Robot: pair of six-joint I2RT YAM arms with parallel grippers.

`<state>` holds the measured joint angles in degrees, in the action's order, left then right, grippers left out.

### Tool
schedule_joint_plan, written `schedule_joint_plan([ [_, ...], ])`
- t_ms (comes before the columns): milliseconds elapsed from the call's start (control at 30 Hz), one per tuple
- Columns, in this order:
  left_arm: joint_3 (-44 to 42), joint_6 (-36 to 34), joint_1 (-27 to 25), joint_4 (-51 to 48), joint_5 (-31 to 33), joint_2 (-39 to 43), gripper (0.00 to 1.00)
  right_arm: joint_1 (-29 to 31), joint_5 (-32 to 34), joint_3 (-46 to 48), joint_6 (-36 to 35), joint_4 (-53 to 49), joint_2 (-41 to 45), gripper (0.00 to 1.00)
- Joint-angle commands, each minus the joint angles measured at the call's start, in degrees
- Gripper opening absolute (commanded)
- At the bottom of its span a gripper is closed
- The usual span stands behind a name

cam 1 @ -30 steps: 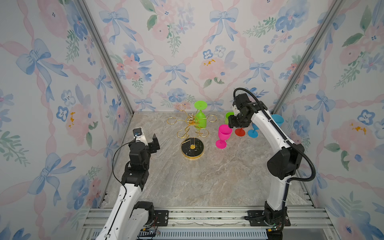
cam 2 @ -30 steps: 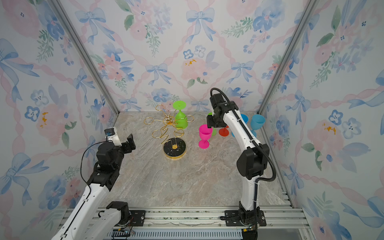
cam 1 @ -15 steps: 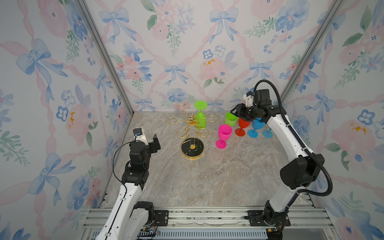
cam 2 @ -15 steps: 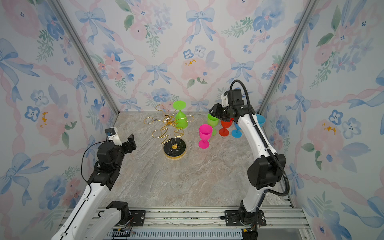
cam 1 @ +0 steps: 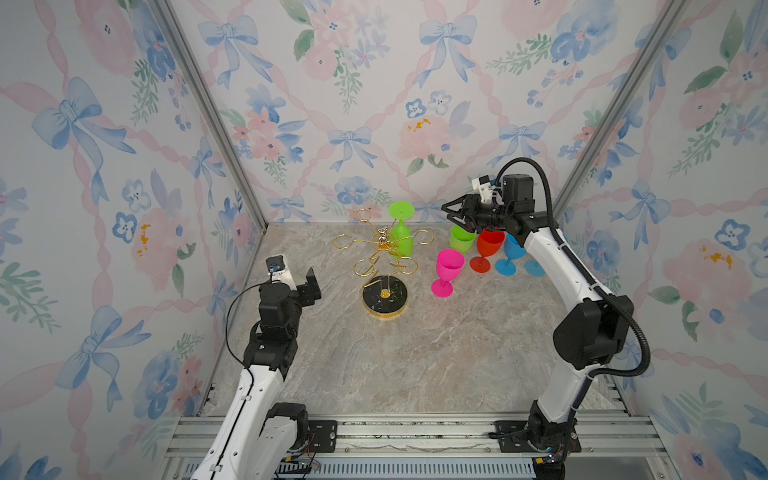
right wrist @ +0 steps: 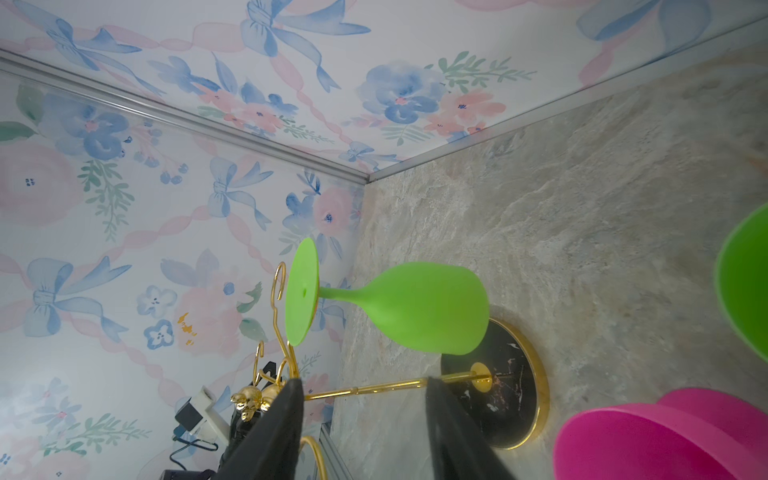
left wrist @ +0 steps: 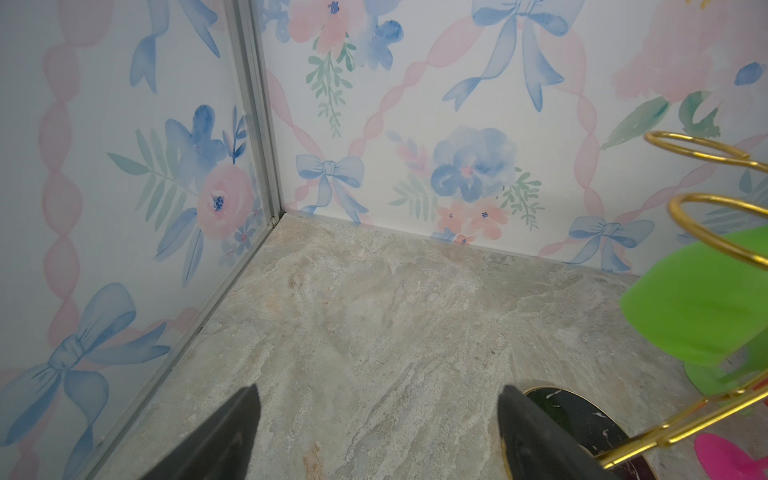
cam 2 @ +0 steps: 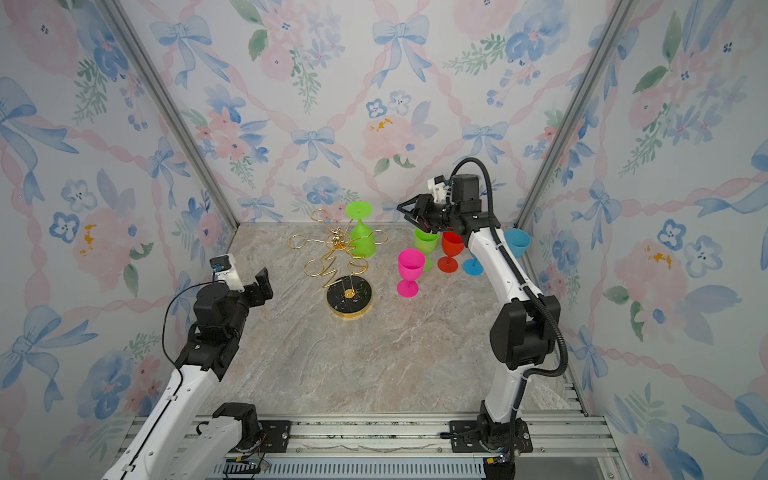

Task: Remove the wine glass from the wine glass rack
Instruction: 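Open the right gripper and raise it off the pink glass toward the rack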

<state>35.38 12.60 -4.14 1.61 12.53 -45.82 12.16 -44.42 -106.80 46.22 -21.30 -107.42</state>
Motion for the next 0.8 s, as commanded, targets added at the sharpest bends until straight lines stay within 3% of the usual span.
schedule_joint_plan([
  [0,0.67,0.76,0.27,1.27,-0.64,0.05,0.91,1.32,-4.54,-2.77,2.08,2.36,-2.51,0.49],
  [767,0.58,1.2,0.8,1.66,-1.86,0.04,0.91,5.65,-10.99,-13.36,8.41,4.49,-12.66,0.38],
])
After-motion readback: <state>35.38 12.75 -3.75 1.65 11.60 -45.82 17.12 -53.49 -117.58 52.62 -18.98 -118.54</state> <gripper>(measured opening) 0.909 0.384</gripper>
